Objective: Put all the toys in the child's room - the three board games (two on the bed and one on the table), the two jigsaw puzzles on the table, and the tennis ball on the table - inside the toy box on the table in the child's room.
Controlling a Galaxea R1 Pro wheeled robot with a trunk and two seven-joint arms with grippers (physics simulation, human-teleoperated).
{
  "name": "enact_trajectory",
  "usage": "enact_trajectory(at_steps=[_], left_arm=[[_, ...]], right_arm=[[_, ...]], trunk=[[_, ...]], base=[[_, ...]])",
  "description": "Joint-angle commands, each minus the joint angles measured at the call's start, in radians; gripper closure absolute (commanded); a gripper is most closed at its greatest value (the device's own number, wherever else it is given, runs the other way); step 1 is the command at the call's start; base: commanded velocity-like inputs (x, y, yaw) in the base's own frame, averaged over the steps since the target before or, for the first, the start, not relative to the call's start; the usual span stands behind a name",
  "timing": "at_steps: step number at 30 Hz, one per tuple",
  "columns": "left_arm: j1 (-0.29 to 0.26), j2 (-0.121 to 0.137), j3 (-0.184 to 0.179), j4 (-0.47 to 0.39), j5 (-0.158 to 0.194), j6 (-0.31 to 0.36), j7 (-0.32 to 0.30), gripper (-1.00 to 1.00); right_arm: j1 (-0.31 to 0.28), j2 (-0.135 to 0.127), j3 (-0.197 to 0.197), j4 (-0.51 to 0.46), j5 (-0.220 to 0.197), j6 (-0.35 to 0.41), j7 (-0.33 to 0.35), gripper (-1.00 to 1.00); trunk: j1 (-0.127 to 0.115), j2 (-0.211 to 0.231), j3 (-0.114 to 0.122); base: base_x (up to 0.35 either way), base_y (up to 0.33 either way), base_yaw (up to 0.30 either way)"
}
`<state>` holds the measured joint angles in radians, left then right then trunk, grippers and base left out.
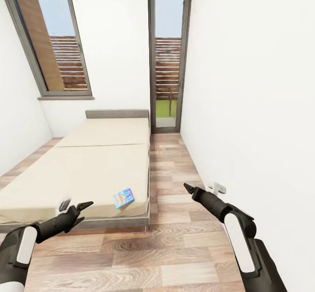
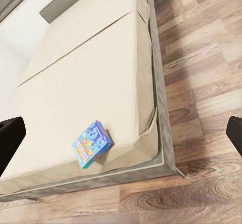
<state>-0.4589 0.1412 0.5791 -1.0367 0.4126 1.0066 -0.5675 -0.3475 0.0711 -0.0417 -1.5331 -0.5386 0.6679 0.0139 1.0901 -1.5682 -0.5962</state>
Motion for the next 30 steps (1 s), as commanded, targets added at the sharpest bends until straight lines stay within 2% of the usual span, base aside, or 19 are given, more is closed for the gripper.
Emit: enact_trajectory(at_steps=[1,18,30], left_arm=[[-0.002,0.0,0.002,0.006,-0.004,0.002,-0.007,-1.0],[-0.019,-0.003,-0.001,0.074,-0.004,-0.072,-0.006,-1.0],[-0.02,-0.017,-0.008,0.095,-0.005,-0.08,-0.007,-1.0]], right_arm=[[-0.001,0.001,-0.002,-0.001,-0.003,0.006,0.001,-1.0],[-0.001,0.002,0.002,-0.001,-0.003,0.003,0.003,-1.0],[0.001,0.003,0.003,0.0,-0.003,0.002,0.006,-1.0]], trunk=[[0.004,-0.008,-0.004],[0.069,-0.127,-0.057],[0.115,-0.211,-0.095]], base=[[0.0,0.0,0.0],[0.0,0.0,0.0],[0.0,0.0,0.0]])
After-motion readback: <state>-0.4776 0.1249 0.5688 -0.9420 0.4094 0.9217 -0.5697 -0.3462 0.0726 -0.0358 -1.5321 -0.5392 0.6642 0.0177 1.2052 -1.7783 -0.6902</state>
